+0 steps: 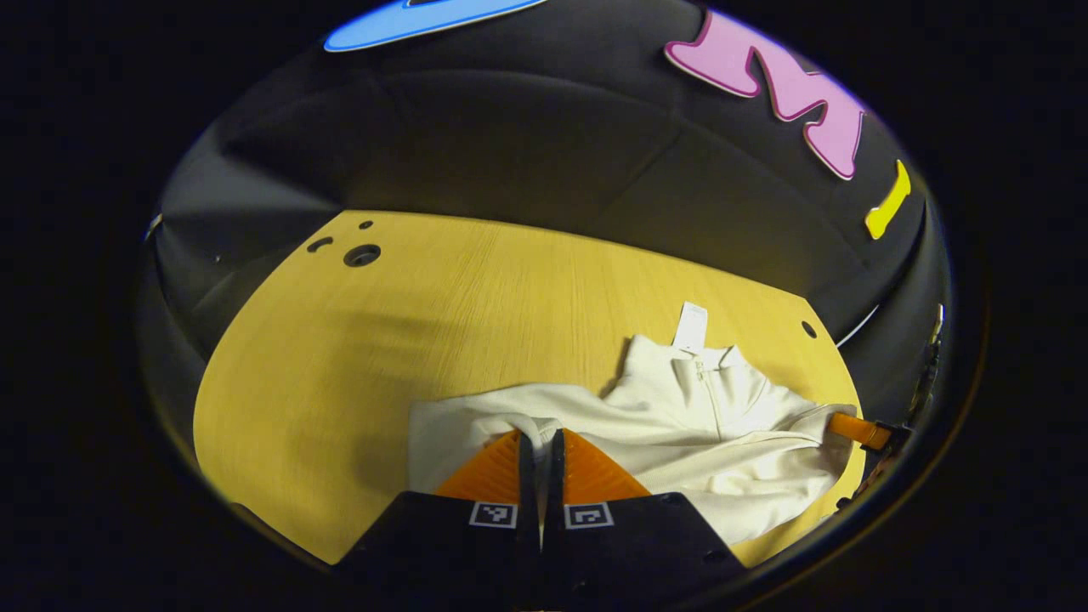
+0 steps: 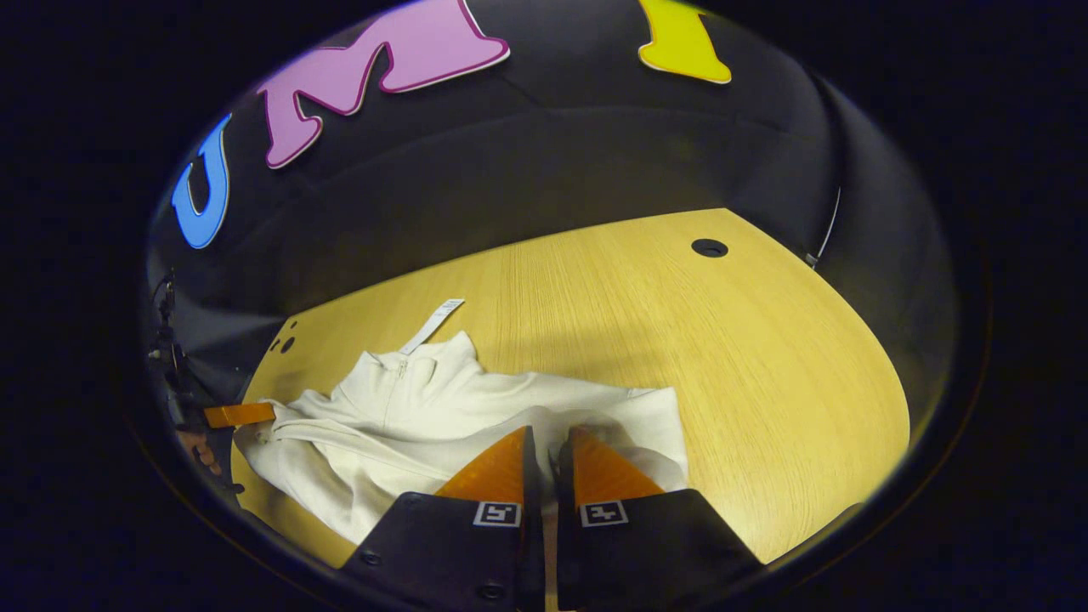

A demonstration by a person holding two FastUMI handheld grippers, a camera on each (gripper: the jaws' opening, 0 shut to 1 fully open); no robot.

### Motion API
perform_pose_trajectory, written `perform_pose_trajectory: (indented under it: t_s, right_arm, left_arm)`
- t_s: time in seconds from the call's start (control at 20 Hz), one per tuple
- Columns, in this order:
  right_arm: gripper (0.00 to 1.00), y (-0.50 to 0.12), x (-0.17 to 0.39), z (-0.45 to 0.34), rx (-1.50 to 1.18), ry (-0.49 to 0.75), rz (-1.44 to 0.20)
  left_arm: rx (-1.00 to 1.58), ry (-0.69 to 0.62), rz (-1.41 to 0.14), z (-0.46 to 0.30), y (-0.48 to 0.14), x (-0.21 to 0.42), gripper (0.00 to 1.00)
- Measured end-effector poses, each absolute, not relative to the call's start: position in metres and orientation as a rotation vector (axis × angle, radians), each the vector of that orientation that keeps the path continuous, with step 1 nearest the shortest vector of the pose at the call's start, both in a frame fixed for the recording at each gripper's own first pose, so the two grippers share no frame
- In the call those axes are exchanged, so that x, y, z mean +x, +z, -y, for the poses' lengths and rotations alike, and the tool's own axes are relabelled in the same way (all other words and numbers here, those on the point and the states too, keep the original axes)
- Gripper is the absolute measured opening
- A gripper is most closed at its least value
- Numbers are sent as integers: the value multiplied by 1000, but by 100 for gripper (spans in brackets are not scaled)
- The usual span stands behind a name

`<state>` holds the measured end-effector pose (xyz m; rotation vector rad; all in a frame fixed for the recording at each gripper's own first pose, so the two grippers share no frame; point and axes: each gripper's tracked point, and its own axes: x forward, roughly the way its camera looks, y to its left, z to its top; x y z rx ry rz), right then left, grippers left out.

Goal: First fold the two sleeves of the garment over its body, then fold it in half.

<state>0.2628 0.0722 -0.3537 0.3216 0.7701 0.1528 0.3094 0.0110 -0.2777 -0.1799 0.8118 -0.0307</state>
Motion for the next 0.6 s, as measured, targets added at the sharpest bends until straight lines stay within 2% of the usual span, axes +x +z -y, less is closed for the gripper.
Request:
perform_pose_trajectory:
  t_s: [0.05,0.3,0.45,0.6]
  right_arm:
    - [10,-360,263,-73,311,153,-781]
    - [13,-387,256,-81,221,174,-830]
    - [18,-390,258,-81,237,165,-843]
    - [29,-389,258,-84,276,175,-851]
  left_arm:
    - [-180,-27,-826,-13,-286,308,6]
    - [-99,-52,-829,-15,-311,305,6]
    - [-81,-47,-814,-14,-313,305,8]
    - [-74,-54,-797,-13,-311,305,22]
